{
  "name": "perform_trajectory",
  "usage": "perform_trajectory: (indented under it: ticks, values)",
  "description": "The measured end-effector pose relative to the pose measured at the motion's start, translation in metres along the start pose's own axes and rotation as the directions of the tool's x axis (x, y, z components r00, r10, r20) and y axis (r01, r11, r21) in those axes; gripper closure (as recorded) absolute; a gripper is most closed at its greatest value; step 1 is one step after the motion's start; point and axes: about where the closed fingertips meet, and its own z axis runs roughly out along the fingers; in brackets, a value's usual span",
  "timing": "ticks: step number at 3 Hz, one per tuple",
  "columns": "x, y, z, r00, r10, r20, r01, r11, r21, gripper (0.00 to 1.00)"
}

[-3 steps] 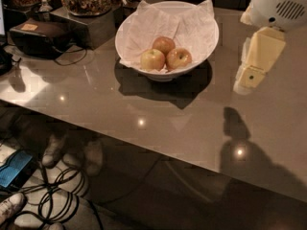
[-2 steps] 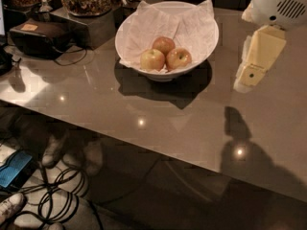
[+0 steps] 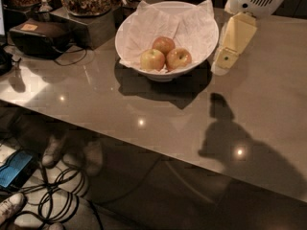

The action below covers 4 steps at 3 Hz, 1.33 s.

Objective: Pick apple from white bowl

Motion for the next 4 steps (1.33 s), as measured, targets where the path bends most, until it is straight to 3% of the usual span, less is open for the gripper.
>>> perform_trajectory:
  ticks: [1, 4]
  values:
    - [-0.011, -0.008, 0.008, 1.0, 0.003, 0.03, -0.004, 1.0, 0.006, 0.0]
    - [-0.041, -0.037, 0.034, 0.999, 0.025, 0.043, -0.025, 0.9994, -0.023, 0.0]
